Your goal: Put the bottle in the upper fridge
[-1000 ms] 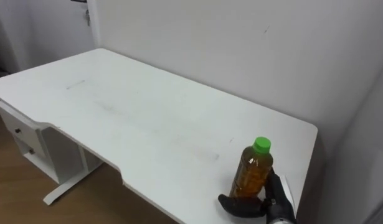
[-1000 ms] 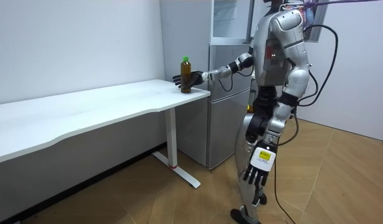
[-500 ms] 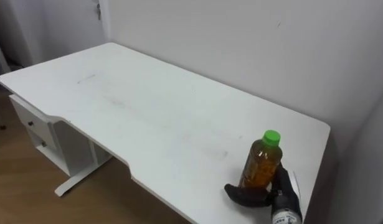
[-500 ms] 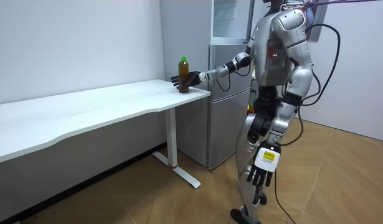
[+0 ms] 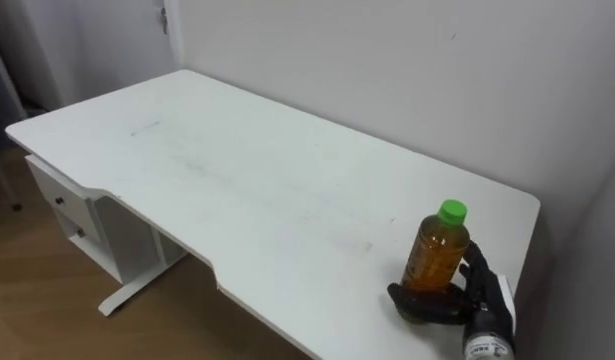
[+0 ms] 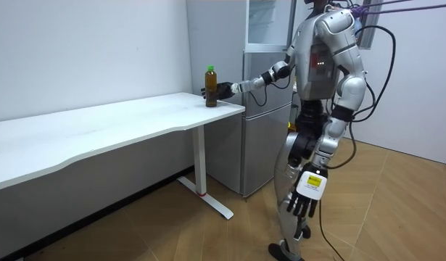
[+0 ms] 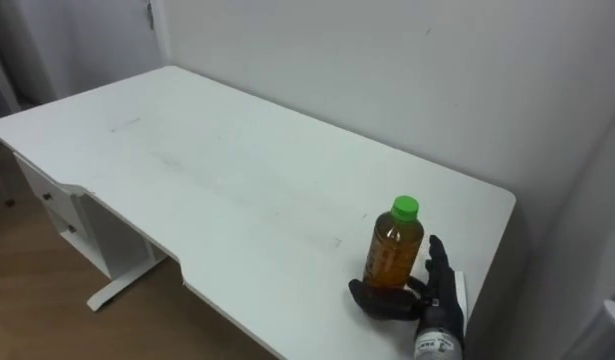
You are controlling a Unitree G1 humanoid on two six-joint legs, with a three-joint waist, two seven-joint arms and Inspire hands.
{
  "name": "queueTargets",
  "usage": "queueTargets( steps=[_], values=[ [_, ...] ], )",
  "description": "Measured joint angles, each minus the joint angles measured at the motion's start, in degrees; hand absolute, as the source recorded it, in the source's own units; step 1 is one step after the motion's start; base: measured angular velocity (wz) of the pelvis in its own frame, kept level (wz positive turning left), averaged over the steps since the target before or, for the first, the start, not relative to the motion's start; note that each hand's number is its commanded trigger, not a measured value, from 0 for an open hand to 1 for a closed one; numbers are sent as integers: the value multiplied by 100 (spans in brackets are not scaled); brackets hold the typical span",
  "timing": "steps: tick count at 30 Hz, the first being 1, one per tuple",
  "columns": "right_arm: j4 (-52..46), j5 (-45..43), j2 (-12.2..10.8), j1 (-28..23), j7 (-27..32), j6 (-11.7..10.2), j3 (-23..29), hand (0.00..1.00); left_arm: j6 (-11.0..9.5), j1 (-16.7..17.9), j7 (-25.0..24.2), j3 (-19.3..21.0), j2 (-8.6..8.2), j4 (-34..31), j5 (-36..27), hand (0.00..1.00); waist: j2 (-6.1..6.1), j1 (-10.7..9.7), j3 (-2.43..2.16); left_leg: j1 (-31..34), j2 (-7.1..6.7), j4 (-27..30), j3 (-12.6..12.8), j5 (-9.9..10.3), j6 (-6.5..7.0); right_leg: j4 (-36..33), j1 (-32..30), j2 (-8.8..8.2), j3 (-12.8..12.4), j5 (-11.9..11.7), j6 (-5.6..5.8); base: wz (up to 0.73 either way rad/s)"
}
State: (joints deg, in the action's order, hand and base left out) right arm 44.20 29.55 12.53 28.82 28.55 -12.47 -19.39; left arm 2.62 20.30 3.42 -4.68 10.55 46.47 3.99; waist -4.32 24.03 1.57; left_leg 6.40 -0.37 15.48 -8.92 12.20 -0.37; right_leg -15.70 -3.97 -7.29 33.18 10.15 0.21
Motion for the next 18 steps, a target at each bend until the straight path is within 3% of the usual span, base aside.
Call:
queueTargets(
  steps=[11,12,13,17,18],
  values=[
    [-7,399,-2,72,-130,71,51,0,-3,35,-20,8,10,28,-13,0,-39,14,-7,104,-41,13,14,-29,27,-122,-98,-77,-3,1,2,0],
    [-7,401,-2,72,-136,71,50,56,-5,43,-19,6,9,28,-18,0,-39,14,-7,103,-40,14,14,-30,27,-123,-98,-76,-4,1,1,0],
    [-7,402,-2,72,-148,71,50,79,-6,51,-12,4,10,28,-102,0,-39,11,-7,101,-40,16,14,-30,26,-123,-98,-75,-4,1,1,0],
    [-7,458,-1,94,-174,71,48,100,-6,57,-6,4,28,40,-275,0,-47,6,-3,107,-40,17,15,-30,26,-119,-94,-73,-5,1,1,0],
    [-7,510,-1,125,-176,78,47,100,-7,57,-6,3,42,40,-376,0,-49,1,-2,104,-39,17,15,-30,26,-112,-92,-71,-6,1,1,0]
  ],
)
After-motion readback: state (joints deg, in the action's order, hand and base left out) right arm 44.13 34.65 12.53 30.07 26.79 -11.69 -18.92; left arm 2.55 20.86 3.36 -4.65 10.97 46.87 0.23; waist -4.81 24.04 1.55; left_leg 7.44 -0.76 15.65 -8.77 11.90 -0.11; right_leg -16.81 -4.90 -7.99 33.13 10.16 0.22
